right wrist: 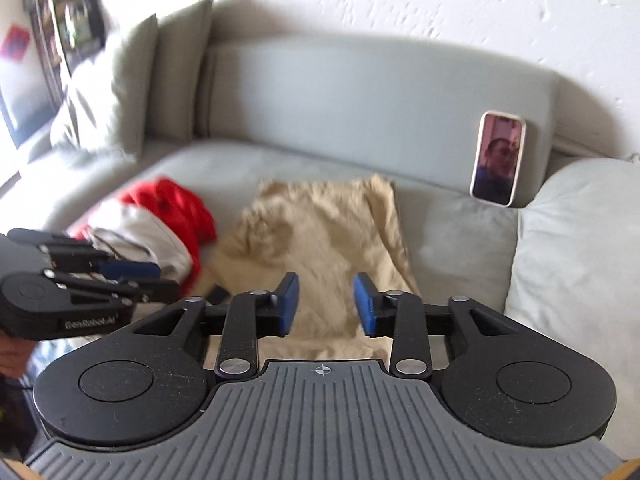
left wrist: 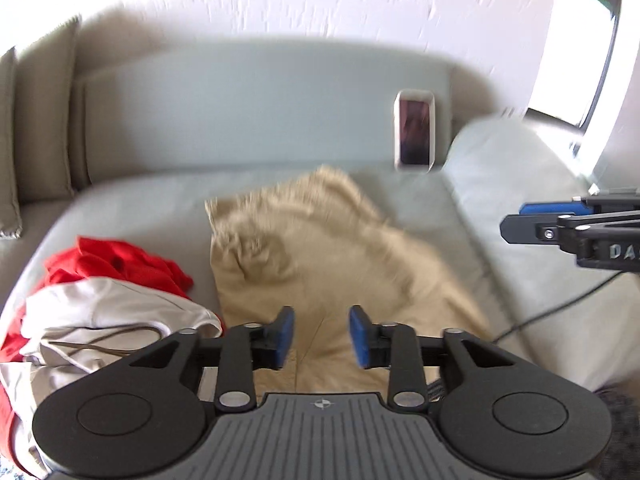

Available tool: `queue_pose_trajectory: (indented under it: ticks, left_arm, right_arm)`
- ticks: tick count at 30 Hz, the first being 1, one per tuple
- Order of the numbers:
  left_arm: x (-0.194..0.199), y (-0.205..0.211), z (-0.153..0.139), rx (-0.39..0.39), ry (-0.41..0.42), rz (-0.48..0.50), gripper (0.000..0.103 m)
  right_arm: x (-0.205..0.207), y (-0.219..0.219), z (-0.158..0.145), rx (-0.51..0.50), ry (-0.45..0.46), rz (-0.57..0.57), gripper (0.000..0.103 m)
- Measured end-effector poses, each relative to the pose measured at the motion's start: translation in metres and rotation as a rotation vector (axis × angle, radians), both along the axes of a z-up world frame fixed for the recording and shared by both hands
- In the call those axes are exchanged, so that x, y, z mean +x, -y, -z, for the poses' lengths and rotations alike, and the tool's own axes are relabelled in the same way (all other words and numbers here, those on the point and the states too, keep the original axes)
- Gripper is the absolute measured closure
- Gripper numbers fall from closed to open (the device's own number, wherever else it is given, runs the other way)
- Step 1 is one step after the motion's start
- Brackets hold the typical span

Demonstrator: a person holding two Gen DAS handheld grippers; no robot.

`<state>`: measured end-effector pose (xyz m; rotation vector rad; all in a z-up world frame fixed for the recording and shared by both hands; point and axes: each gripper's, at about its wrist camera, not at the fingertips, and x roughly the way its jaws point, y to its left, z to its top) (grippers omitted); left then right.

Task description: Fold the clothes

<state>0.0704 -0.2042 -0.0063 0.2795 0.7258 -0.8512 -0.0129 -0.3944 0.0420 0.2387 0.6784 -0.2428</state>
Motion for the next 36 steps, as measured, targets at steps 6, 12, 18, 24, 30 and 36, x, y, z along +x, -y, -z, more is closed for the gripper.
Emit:
queue_pose_trajectory:
  ticks: [6,12,18,24,30,36]
  left_arm:
    - [-0.042,-0.045,-0.029,-0.076,0.028,0.019,0.054]
    - [-0.07,-0.074,-0.009,-0.05,-0.015,0.008,0.049]
    - [-0.094,-0.074,0.042,0.049,-0.072,0.002,0.048]
    - [-0.107,-0.063,0.07,0.094,-0.087,0.015,0.048]
    - [-0.104,-0.051,0.082,0.064,-0.095,0.013,0.049]
    - [-0.084,-0.026,0.088,0.022,-0.103,-0.014,0.065]
  right_arm:
    - [-0.073,-0.013,-0.042,0.08,0.106,0.065,0.058]
    - [-0.127,-0.016,-0.04,0.153,0.106,0.168,0.055]
    - [-0.144,-0.031,0.013,0.227,-0.015,0.207,0.055]
    - [-0.137,-0.048,0.06,0.26,-0.1,0.182,0.055]
    - [-0.115,-0.064,0.086,0.18,-0.149,0.12,0.056]
    - [-0.084,-0.064,0.096,0.114,-0.146,0.098,0.063]
